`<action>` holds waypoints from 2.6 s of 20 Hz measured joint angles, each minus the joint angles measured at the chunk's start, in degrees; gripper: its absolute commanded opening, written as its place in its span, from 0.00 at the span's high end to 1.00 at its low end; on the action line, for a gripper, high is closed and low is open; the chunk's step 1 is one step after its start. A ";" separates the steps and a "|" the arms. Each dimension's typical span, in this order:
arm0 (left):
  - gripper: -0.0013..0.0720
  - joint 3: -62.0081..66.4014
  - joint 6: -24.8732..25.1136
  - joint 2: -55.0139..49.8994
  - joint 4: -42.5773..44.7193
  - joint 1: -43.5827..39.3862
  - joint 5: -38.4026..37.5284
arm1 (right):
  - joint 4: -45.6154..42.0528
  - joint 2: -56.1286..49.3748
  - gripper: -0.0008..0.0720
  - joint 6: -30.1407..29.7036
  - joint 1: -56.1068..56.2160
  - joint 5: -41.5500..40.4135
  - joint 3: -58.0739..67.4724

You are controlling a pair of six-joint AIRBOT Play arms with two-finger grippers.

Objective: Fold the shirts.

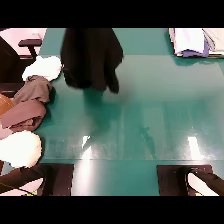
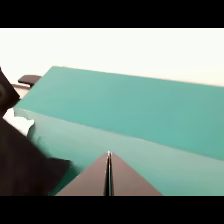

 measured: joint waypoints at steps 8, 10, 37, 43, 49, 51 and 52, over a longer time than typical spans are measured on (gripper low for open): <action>0.32 -4.85 -0.17 -5.57 -3.04 -6.97 -7.13 | 0.04 0.02 0.96 0.28 0.02 4.50 2.89; 0.31 -5.31 -1.29 -5.09 -3.04 -2.97 -10.47 | 0.04 0.02 0.96 0.37 0.02 5.05 2.99; 0.32 -53.13 -3.96 -7.37 -16.22 30.88 -3.91 | 0.09 -0.15 0.96 0.63 0.02 6.25 3.06; 0.95 -50.90 -3.34 -8.63 -16.61 27.41 -2.97 | -0.28 -1.73 0.96 1.27 -0.48 11.72 2.97; 0.95 -39.06 -3.26 -8.74 -16.68 26.95 -6.14 | -0.76 -6.38 0.67 5.90 -2.43 23.69 -11.65; 0.95 -35.85 -3.21 -8.72 -16.74 26.93 -6.25 | -1.25 -6.95 0.21 6.91 -2.45 21.88 -23.45; 0.95 -34.82 -3.19 -8.74 -16.72 26.93 -6.21 | -1.33 -7.13 0.22 7.45 -2.14 19.61 -30.23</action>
